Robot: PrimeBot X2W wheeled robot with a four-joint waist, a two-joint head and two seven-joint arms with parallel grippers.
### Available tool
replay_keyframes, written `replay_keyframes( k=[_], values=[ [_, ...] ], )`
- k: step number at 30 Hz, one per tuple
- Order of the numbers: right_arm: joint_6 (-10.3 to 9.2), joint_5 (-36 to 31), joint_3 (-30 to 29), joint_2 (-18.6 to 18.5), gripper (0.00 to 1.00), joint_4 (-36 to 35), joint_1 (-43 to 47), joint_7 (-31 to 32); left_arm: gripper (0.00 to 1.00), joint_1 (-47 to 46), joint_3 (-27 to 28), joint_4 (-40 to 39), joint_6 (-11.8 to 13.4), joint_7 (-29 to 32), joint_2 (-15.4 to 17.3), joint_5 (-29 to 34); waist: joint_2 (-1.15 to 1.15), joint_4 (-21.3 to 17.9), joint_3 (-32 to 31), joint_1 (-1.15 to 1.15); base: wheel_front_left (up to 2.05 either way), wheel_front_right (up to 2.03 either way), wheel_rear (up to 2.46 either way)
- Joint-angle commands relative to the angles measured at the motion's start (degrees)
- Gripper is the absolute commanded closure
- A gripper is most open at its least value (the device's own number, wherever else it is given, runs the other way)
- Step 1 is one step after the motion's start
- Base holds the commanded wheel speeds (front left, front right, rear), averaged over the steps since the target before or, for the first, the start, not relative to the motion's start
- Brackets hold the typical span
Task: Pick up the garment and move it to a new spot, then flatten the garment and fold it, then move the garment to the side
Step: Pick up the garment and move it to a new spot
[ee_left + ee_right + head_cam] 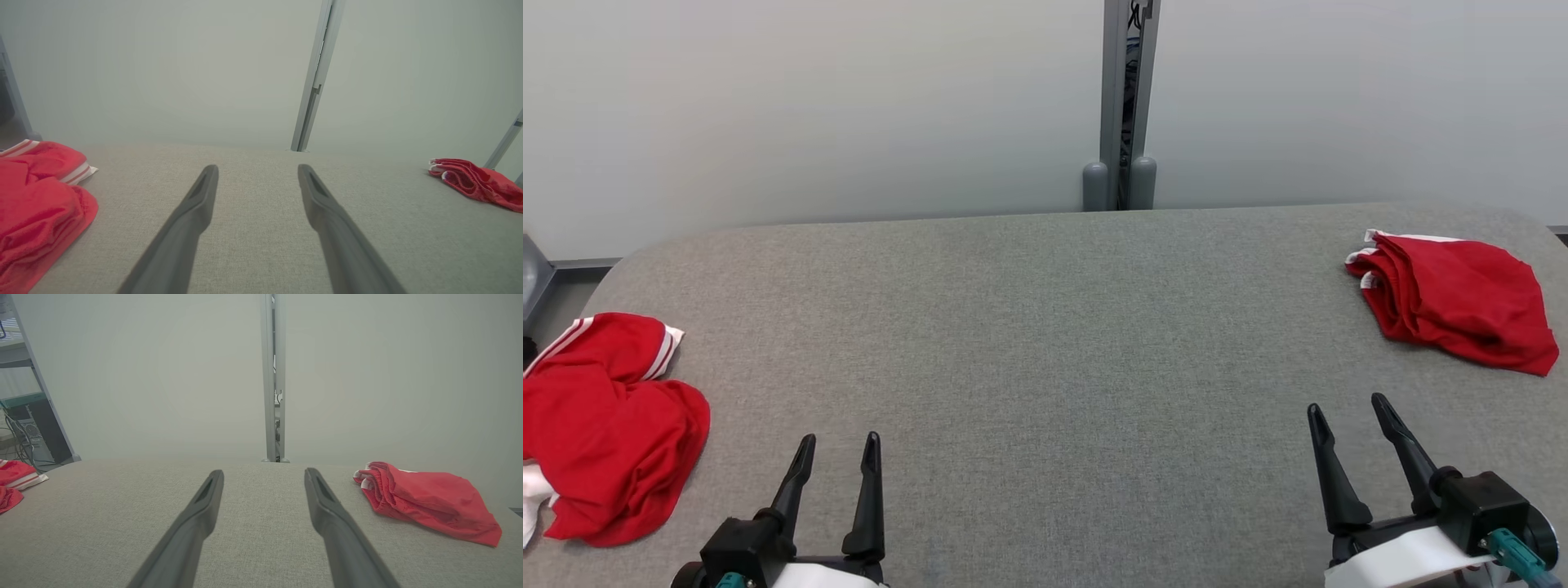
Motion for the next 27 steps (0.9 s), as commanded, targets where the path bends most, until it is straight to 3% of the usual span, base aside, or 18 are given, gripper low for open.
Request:
replay_keyframes(
  k=[1,27],
  values=[
    [0.00,0.2,0.1,-0.1,0.00,-0.1,0.5,-0.1,0.00,-0.1,0.0,-0.1,0.2,-0.2,0.2,0.0,0.00,0.5,0.1,0.00,0.00,0.00,0.00],
    [0.00,0.9,2.4,0.0,0.00,-2.3,0.7,-0.1,0.00,-0.8,0.7,-4.8,1.3,-0.2,0.2,0.0,0.00,17.2,1.3,0.00,0.00,0.00,0.00]
  ],
)
